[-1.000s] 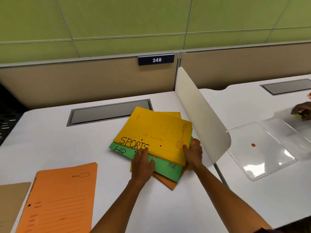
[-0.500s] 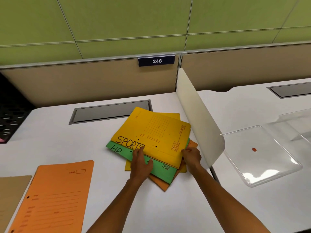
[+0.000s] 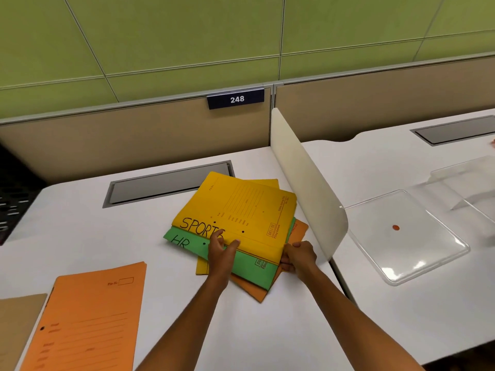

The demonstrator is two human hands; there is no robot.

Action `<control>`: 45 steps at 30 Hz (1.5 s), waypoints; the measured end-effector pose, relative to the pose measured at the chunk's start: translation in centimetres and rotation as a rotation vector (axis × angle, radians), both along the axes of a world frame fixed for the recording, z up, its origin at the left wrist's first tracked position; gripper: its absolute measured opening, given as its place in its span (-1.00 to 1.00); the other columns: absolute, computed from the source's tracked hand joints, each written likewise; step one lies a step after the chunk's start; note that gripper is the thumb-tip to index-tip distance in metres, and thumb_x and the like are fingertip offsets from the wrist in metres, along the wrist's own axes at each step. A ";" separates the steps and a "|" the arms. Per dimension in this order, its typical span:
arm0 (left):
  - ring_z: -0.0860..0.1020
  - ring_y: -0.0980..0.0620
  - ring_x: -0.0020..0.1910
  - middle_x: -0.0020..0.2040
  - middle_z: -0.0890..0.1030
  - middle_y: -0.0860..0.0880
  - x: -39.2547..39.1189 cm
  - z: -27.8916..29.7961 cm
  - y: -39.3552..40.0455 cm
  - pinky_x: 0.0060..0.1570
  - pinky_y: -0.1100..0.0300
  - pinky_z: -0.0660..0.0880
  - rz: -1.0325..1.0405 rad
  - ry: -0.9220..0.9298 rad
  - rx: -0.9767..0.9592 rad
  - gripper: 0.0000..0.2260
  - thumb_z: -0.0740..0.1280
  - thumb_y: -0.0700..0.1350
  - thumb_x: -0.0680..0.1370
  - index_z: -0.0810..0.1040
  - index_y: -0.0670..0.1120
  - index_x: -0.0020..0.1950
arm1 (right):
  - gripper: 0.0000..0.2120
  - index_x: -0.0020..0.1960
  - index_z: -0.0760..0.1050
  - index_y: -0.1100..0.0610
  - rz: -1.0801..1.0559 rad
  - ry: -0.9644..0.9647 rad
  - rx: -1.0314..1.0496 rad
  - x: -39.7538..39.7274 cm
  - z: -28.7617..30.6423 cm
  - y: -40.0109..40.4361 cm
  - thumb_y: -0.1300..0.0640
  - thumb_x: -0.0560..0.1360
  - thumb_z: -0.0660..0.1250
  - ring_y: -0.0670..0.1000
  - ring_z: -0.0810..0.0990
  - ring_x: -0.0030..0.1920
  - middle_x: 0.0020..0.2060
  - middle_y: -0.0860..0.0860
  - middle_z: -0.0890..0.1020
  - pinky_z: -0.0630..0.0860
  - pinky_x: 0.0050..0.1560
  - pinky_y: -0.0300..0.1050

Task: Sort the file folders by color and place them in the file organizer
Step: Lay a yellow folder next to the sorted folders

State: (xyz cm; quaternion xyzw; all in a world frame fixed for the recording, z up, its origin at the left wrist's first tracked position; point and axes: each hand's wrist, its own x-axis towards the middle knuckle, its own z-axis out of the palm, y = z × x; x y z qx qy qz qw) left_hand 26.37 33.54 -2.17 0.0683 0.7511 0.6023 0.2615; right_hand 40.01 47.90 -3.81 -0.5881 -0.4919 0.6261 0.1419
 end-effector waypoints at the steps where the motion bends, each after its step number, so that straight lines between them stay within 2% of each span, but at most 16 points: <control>1: 0.47 -0.07 0.12 0.19 0.45 -0.13 0.0 0.1 0.0 0.14 -0.02 0.44 0.037 -0.055 0.038 -0.54 0.41 -0.19 0.52 0.35 -0.06 0.37 | -0.82 0.01 0.36 0.15 -0.012 0.007 -0.011 0.0 -0.1 -0.1 0.20 0.47 0.34 0.15 0.64 -0.31 -0.17 0.27 0.64 0.64 -0.33 0.03; 3: 0.48 0.01 -0.01 0.12 0.48 -0.11 0.1 0.5 0.1 0.07 -0.01 0.45 0.120 -0.171 0.133 -0.61 0.38 -0.22 0.53 0.36 -0.10 0.32 | -0.80 0.03 0.41 0.23 -0.017 -0.002 -0.017 0.1 -0.3 -0.3 0.23 0.45 0.35 0.13 0.60 -0.38 -0.21 0.28 0.65 0.62 -0.38 0.00; 4: 0.48 -0.01 0.03 0.16 0.47 -0.13 0.0 0.7 0.2 0.06 -0.01 0.46 0.157 -0.238 0.189 -0.64 0.37 -0.23 0.54 0.36 -0.11 0.30 | -0.82 0.01 0.43 0.26 -0.012 -0.007 -0.019 0.1 -0.2 -0.4 0.24 0.44 0.34 0.12 0.58 -0.41 -0.26 0.27 0.64 0.60 -0.41 -0.05; 6: 0.44 -0.17 0.24 0.33 0.39 -0.22 -0.1 0.9 0.3 0.12 -0.05 0.45 0.226 -0.392 0.295 -0.63 0.34 -0.24 0.55 0.33 -0.15 0.33 | -0.92 -0.08 0.46 0.25 -0.009 0.005 -0.023 0.1 0.0 -0.9 0.26 0.45 0.33 0.10 0.56 -0.43 -0.31 0.24 0.63 0.53 -0.43 -0.13; 9: 0.30 -0.35 0.40 0.44 0.25 -0.30 -0.3 1.1 0.4 0.19 -0.11 0.43 0.310 -0.580 0.419 -0.62 0.30 -0.21 0.57 0.31 -0.16 0.37 | -0.96 -0.13 0.49 0.24 -0.020 0.042 -0.020 -0.1 0.1 -1.4 0.26 0.48 0.32 0.10 0.57 -0.38 -0.26 0.23 0.63 0.53 -0.39 -0.14; 12: 0.33 -0.36 0.38 0.45 0.22 -0.35 -0.6 1.7 0.4 0.16 -0.08 0.44 0.385 -0.665 0.491 -0.57 0.28 -0.09 0.59 0.30 -0.12 0.43 | -0.94 -0.10 0.49 0.24 -0.031 0.071 -0.032 -0.2 0.2 -1.5 0.24 0.49 0.34 0.08 0.56 -0.36 -0.30 0.20 0.63 0.55 -0.32 -0.10; 16: 0.39 -0.33 0.32 0.44 0.21 -0.36 -1.2 2.3 0.6 0.19 -0.06 0.43 0.398 -0.731 0.554 -0.44 0.26 0.05 0.59 0.19 -0.10 0.51 | -0.86 -0.13 0.52 0.27 -0.007 0.144 -0.111 -0.7 1.5 -1.1 0.18 0.52 0.36 0.00 0.46 -0.47 -0.36 0.15 0.57 0.41 -0.44 -0.19; 18: 0.44 -0.33 0.27 0.44 0.22 -0.37 -1.3 2.7 0.9 0.14 -0.05 0.44 0.359 -0.768 0.567 -0.39 0.27 0.10 0.57 0.15 -0.10 0.53 | -0.81 -0.13 0.53 0.26 0.001 0.183 -0.149 -1.2 2.3 -0.8 0.12 0.51 0.40 -0.01 0.45 -0.44 -0.34 0.14 0.56 0.39 -0.43 -0.18; 20: 0.47 -0.30 0.21 0.43 0.25 -0.36 -1.3 2.9 1.3 0.07 -0.03 0.44 0.324 -0.768 0.552 -0.36 0.27 0.14 0.56 0.14 -0.11 0.53 | -0.79 -0.06 0.53 0.24 0.008 0.219 -0.168 -1.7 2.8 -0.4 0.09 0.48 0.43 0.00 0.47 -0.39 -0.29 0.12 0.54 0.39 -0.40 -0.15; 22: 0.48 -0.26 0.19 0.40 0.31 -0.35 -1.0 3.1 1.6 0.10 -0.04 0.42 0.299 -0.740 0.524 -0.34 0.25 0.17 0.56 0.13 -0.11 0.54 | -0.77 -0.01 0.52 0.23 -0.008 0.255 -0.218 -2.2 2.9 0.1 0.09 0.48 0.44 0.00 0.47 -0.37 -0.28 0.10 0.49 0.38 -0.40 -0.14; 26: 0.39 -0.28 0.33 0.43 0.30 -0.33 -0.5 3.1 1.8 0.24 -0.12 0.36 0.248 -0.705 0.454 -0.35 0.22 0.20 0.56 0.14 -0.10 0.54 | -0.77 -0.03 0.53 0.25 -0.034 0.298 -0.318 -3.2 2.9 0.7 0.06 0.52 0.38 0.04 0.51 -0.27 -0.21 0.11 0.49 0.47 -0.32 -0.12; 29: 0.26 -0.27 0.46 0.48 0.23 -0.32 -0.5 2.5 1.7 0.35 -0.15 0.26 0.215 -0.662 0.391 -0.35 0.22 0.17 0.58 0.11 -0.11 0.55 | -0.80 0.00 0.54 0.21 -0.036 0.247 -0.275 -4.1 2.4 0.8 0.06 0.54 0.34 0.08 0.56 -0.16 -0.14 0.09 0.54 0.51 -0.25 -0.09; 33: 0.21 -0.25 0.49 0.50 0.19 -0.32 -1.1 2.1 1.6 0.42 -0.15 0.19 0.184 -0.640 0.371 -0.36 0.23 0.13 0.59 0.08 -0.09 0.57 | -0.88 0.00 0.52 0.14 -0.064 0.178 -0.134 -4.9 1.5 1.5 0.09 0.54 0.34 0.03 0.48 -0.28 -0.28 0.05 0.52 0.45 -0.31 -0.10; 38: 0.21 -0.26 0.49 0.50 0.20 -0.34 -1.7 1.7 2.3 0.43 -0.14 0.18 0.189 -0.618 0.357 -0.41 0.22 0.07 0.61 0.11 -0.09 0.56 | -0.92 -0.08 0.58 0.11 -0.079 0.183 -0.127 -5.8 0.6 2.4 0.14 0.53 0.33 0.10 0.65 -0.09 -0.14 0.11 0.68 0.59 -0.01 0.02; 43: 0.29 -0.25 0.45 0.46 0.28 -0.33 -1.8 1.2 2.9 0.39 -0.14 0.23 0.225 -0.601 0.320 -0.46 0.22 0.04 0.62 0.17 -0.12 0.54 | -0.91 -0.06 0.59 0.18 -0.102 0.131 -0.109 -6.6 0.0 2.8 0.20 0.48 0.34 0.12 0.69 -0.15 -0.18 0.14 0.69 0.58 -0.20 -0.05; 45: 0.30 -0.25 0.45 0.46 0.29 -0.33 -1.8 1.1 3.0 0.39 -0.14 0.25 0.231 -0.599 0.322 -0.47 0.21 0.02 0.63 0.17 -0.12 0.54 | -0.92 -0.07 0.57 0.21 -0.104 0.129 -0.128 -6.7 0.1 2.9 0.20 0.48 0.36 0.11 0.67 -0.25 -0.23 0.14 0.68 0.54 -0.32 -0.08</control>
